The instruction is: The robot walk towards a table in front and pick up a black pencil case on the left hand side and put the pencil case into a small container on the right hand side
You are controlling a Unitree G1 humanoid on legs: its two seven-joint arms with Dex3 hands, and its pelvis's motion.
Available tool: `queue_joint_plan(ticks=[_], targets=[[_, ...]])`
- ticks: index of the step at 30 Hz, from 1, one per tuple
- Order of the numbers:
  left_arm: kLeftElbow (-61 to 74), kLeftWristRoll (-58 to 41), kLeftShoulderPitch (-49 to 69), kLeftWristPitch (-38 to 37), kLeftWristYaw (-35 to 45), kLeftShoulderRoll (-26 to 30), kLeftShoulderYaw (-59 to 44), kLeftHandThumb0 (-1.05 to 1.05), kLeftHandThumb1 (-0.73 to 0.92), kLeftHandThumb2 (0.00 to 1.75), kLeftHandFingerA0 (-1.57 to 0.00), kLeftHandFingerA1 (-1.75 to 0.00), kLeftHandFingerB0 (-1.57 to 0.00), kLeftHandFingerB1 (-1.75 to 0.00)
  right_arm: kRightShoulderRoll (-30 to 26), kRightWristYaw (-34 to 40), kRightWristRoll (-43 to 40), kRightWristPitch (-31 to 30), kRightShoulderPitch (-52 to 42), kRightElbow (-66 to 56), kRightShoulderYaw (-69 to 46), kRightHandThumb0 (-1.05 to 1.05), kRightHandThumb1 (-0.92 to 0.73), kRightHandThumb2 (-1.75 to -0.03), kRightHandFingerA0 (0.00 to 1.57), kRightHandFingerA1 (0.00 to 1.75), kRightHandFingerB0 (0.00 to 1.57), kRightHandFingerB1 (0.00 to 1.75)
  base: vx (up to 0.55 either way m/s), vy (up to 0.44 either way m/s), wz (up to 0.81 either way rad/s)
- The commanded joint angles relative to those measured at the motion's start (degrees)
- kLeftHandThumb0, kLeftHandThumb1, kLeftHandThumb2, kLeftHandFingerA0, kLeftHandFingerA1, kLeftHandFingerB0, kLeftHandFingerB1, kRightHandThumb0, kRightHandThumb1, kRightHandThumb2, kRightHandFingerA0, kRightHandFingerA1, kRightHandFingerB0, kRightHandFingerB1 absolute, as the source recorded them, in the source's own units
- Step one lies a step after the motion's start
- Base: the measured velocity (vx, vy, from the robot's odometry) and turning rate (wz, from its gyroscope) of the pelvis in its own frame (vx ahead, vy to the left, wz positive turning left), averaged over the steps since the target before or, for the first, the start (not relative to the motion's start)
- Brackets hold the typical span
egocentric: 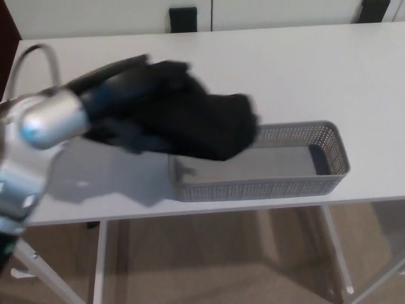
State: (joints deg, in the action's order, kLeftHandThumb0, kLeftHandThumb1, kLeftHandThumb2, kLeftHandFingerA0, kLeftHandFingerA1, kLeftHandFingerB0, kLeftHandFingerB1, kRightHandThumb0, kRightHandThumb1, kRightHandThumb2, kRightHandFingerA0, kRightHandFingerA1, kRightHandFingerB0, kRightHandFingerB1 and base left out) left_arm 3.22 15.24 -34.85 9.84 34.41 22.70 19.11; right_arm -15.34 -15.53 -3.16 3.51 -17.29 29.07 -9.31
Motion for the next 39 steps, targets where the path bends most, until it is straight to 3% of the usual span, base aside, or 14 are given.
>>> queue_joint_plan(ticks=[1, 6, 8, 11, 12, 13, 14, 15, 16, 17, 19, 21, 38, 39], targets=[[0.7, 5.5, -4.3, 8.1, -1.1, -4.9, 4.8, -0.10, 0.79, 0.71, -0.94, -1.36, -0.78, -1.12, -0.7, 1.2, 0.9, -1.4, -0.3, -1.0, 0.3, -0.36, -0.63, -0.62, 0.50, 0.42, 0.18, 0.30, 0.00, 0.000, 0.00], [-0.2, 7.7, -5.9, 10.6, -1.4, -8.1, 7.6, -0.14, 0.78, 0.69, -0.91, -1.39, -0.71, -1.20, -0.9, 0.8, 1.0, -1.4, -0.6, -1.3, 0.2, -0.32, -0.63, -0.59, 0.49, 0.41, 0.17, 0.28, 0.00, 0.000, 0.00], [-0.4, 8.7, -7.1, 12.1, -1.0, -9.2, 8.7, -0.16, 0.76, 0.63, -0.99, -1.17, -0.74, -0.70, -0.8, 0.8, 1.0, -1.5, -0.3, -1.0, 0.3, -0.31, -0.63, -0.59, 0.50, 0.42, 0.17, 0.28, 0.00, 0.000, 0.00], [-2.0, 9.0, -8.3, 14.8, -2.3, -12.6, 9.5, -0.09, 0.81, 0.64, -0.95, -1.26, -0.71, -1.07, -0.6, 0.8, 0.8, -1.4, -0.3, -0.8, 0.4, -0.35, -0.63, -0.63, 0.51, 0.44, 0.17, 0.30, 0.00, 0.000, 0.00], [-2.2, 9.3, -8.5, 15.2, -2.4, -13.1, 9.7, -0.12, 0.79, 0.63, -0.99, -1.19, -0.75, -0.87, -0.7, 0.7, 0.9, -1.4, -0.3, -0.7, 0.5, -0.37, -0.64, -0.62, 0.47, 0.43, 0.16, 0.30, 0.00, 0.000, 0.00], [-2.4, 9.7, -8.8, 15.6, -2.5, -13.5, 10.0, -0.12, 0.79, 0.63, -0.99, -1.19, -0.75, -0.87, -0.8, 0.6, 0.9, -1.4, -0.2, -0.6, 0.5, -0.37, -0.64, -0.62, 0.47, 0.43, 0.16, 0.30, 0.00, 0.000, 0.00], [-3.2, 10.0, -9.0, 16.5, -3.3, -15.1, 10.3, -0.10, 0.81, 0.65, -1.06, -1.10, -0.77, -0.88, -0.8, 0.6, 0.9, -1.4, -0.3, -0.6, 0.6, -0.25, -0.46, -0.91, 0.39, 0.60, 0.04, 0.45, 0.00, 0.000, 0.00], [-3.7, 9.5, -9.1, 17.0, -3.5, -15.8, 10.1, -0.08, 0.79, 0.73, -1.08, -1.12, -0.79, -0.88, -0.7, 0.6, 0.9, -1.6, -0.2, -0.7, 0.6, -0.25, -0.47, -0.91, 0.38, 0.59, 0.04, 0.45, 0.00, 0.000, 0.00], [-4.6, 8.4, -9.1, 18.3, -4.1, -17.9, 9.1, -0.10, 0.77, 0.78, -1.13, -1.11, -0.82, -0.90, -0.7, 0.7, 0.8, -2.1, -0.2, -1.0, 0.7, -0.36, -0.64, -0.63, 0.47, 0.44, 0.15, 0.30, 0.00, 0.000, 0.00], [-5.0, 7.8, -8.9, 18.5, -4.7, -18.9, 8.6, -0.09, 0.77, 0.80, -1.15, -1.08, -0.83, -0.87, -0.8, 0.6, 0.9, -2.2, -0.2, -1.1, 0.8, -0.25, -0.47, -0.91, 0.38, 0.59, 0.03, 0.45, 0.00, 0.000, 0.00], [-5.8, 7.8, -8.7, 18.6, -5.8, -20.5, 7.9, -0.10, 0.77, 0.79, -1.16, -1.10, -0.82, -0.86, -1.0, 0.6, 1.4, -2.6, -0.3, -1.5, 1.2, -0.26, -0.47, -0.92, 0.37, 0.59, 0.03, 0.45, 0.00, 0.000, 0.00], [-7.2, 7.5, -8.9, 20.4, -7.1, -22.9, 6.8, -0.10, 0.79, 0.76, -1.14, -1.16, -0.80, -0.85, -1.2, 0.6, 1.4, -2.3, 0.1, -0.9, 1.4, -0.31, -0.65, -0.60, 0.48, 0.41, 0.14, 0.28, 0.00, 0.000, 0.00], [-12.8, 7.1, -7.5, 23.8, -16.0, -31.4, 1.9, -0.10, 0.79, 0.72, -1.16, -1.08, -0.80, -0.85, -1.8, 1.4, 3.2, 0.5, 0.7, 0.0, 3.2, -0.36, -0.64, -0.59, 0.57, 0.43, 0.17, 0.28, 0.00, 0.000, 0.00], [-12.5, 7.3, -7.0, 25.1, -16.1, -31.3, 2.0, -0.11, 0.80, 0.73, -1.16, -1.07, -0.79, -0.87, -1.9, 0.9, 2.8, 0.7, 0.8, 0.3, 3.1, -0.28, -0.46, -0.92, 0.48, 0.63, 0.03, 0.45, 0.00, 0.000, 0.00]])
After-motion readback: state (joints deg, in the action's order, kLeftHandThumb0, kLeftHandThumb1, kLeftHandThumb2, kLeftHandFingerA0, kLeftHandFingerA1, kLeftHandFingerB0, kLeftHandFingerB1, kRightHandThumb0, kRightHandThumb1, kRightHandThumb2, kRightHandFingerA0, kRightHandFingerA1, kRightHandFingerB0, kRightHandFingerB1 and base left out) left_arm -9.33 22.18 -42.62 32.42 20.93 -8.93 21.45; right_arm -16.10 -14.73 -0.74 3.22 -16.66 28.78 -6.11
